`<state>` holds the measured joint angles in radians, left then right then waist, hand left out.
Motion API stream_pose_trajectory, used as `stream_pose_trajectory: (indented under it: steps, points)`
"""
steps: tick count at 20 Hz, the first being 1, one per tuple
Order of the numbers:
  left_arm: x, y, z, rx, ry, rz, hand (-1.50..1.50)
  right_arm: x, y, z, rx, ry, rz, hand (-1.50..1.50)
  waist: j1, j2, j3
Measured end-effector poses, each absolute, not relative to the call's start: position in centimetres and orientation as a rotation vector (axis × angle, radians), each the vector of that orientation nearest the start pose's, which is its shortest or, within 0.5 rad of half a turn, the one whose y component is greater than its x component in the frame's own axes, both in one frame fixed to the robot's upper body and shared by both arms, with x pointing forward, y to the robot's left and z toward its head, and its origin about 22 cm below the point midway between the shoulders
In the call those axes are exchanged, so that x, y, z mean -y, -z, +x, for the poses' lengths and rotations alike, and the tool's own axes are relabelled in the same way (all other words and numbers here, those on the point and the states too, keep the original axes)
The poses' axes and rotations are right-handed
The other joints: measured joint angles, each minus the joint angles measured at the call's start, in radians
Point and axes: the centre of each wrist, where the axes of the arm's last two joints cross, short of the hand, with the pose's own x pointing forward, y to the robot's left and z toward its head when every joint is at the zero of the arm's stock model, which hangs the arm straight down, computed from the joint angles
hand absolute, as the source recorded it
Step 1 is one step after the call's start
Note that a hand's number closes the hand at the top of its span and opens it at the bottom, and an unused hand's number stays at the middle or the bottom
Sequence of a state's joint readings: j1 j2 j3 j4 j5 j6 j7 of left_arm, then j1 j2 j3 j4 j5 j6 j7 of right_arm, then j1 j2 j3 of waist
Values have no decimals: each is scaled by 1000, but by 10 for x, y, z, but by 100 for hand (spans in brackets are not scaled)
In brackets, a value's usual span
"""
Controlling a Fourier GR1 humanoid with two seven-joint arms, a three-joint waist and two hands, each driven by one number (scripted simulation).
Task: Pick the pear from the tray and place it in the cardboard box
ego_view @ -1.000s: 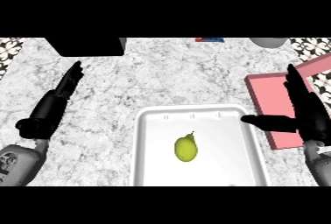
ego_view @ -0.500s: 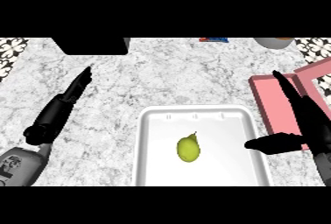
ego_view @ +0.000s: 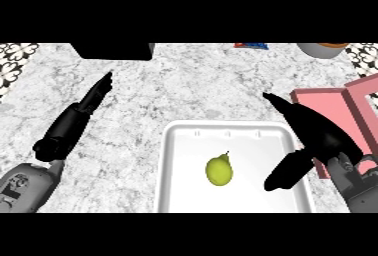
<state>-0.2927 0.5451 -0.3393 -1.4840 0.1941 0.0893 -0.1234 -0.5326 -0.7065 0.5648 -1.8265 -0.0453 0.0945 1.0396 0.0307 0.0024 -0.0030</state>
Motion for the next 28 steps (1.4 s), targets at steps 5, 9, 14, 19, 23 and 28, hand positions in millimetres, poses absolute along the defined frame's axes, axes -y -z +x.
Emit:
stream_pose_trajectory:
  steps: [5,9,14,19,23,28]
  points:
    - [-258,-61,294,1753,557,68,0,155,-166,293,915,-1087,-474,-150,8,2,0]
    - [-259,-62,294,1754,560,72,0,132,-167,313,850,-1126,-446,-150,9,2,0]
    - [-260,-66,299,1759,552,78,0,97,-158,325,775,-1160,-411,-150,-1,0,0]
    - [-267,-67,301,1757,539,83,0,76,-141,329,719,-1189,-381,-150,-13,-2,1]
    - [-264,-66,298,1751,538,90,0,68,-134,331,689,-1210,-415,-150,-19,-4,2]
    - [-265,-64,294,1744,536,94,0,62,-119,334,664,-1226,-456,-150,-23,-4,2]
